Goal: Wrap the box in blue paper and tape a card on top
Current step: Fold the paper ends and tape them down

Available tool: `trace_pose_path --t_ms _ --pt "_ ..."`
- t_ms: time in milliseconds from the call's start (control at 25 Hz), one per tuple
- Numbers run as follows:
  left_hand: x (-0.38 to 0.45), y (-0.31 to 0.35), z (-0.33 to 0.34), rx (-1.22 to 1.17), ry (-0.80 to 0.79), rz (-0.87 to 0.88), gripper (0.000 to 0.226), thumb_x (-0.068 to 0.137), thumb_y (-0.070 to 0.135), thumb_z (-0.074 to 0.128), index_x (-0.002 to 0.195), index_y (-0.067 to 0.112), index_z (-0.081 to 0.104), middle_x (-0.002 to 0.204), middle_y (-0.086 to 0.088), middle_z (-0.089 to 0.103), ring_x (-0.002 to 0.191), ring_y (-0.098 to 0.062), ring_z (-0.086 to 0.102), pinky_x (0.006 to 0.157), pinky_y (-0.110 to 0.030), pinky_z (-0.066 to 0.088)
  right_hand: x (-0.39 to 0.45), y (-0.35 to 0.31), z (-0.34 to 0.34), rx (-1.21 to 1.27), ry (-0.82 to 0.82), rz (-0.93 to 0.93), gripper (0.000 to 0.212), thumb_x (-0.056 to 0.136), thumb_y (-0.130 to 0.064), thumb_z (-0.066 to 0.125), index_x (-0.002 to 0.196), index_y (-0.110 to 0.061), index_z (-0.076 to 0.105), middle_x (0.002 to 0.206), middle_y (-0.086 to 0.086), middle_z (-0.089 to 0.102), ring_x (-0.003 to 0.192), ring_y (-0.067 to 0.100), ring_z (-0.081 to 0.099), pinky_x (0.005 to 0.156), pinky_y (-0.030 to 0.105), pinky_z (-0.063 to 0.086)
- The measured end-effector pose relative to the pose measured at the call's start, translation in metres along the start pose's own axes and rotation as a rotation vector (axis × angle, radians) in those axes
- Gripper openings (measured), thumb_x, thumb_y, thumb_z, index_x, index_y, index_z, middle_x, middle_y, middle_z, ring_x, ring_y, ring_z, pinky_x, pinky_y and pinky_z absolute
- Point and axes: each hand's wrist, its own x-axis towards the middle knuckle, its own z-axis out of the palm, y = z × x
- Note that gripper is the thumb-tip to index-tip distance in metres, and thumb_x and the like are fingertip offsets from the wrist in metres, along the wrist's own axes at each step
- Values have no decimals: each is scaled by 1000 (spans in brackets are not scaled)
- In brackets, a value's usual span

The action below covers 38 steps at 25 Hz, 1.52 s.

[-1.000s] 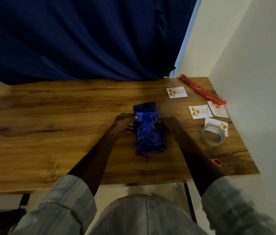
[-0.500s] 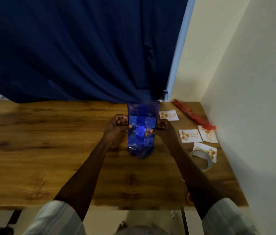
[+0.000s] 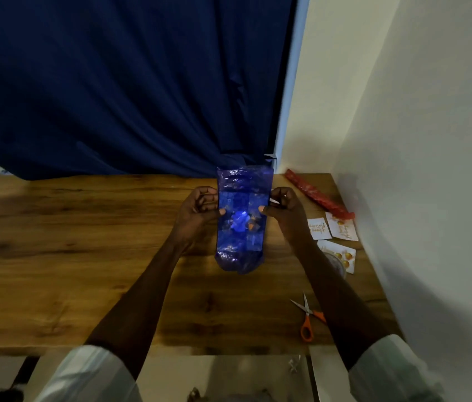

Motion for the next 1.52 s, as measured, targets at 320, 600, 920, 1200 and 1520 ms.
trace_pose_path --t_ms 320,600,920,1200,1520 --pt "3 4 -10 53 -62 57 52 74 -8 72 120 6 52 114 -15 65 105 -23 65 86 -34 56 -9 3 5 47 -34 -20 38 79 7 66 113 -2 52 112 15 67 104 27 66 87 40 55" --pt "0 -2 -30 122 -117 83 55 74 -7 74 120 14 54 115 -13 63 110 -29 60 96 -43 51 -23 2 24 11 -52 33 41 79 7 64 110 -18 55 112 5 68 105 19 65 89 38 54" --pt "-7 0 -39 176 -198 63 60 77 -8 70 129 19 53 124 -9 61 115 -16 59 88 -32 54 -32 3 32 15 -79 51 47 78 13 62 121 -7 55 118 9 65 111 22 62 89 35 54" --pt "-12 3 -39 174 -219 7 60 79 -9 67 129 22 54 125 -4 60 114 -10 60 83 -24 55 -36 4 34 -24 -96 72 45 79 11 62 117 -13 58 118 6 65 111 20 62 87 34 54" --pt "-9 -4 -45 180 -230 -30 56 79 -6 68 127 21 55 128 -8 58 116 -14 60 84 -30 56 -39 -2 39 -16 -126 107 48 81 16 56 115 -18 62 117 -2 65 107 11 62 77 23 54"
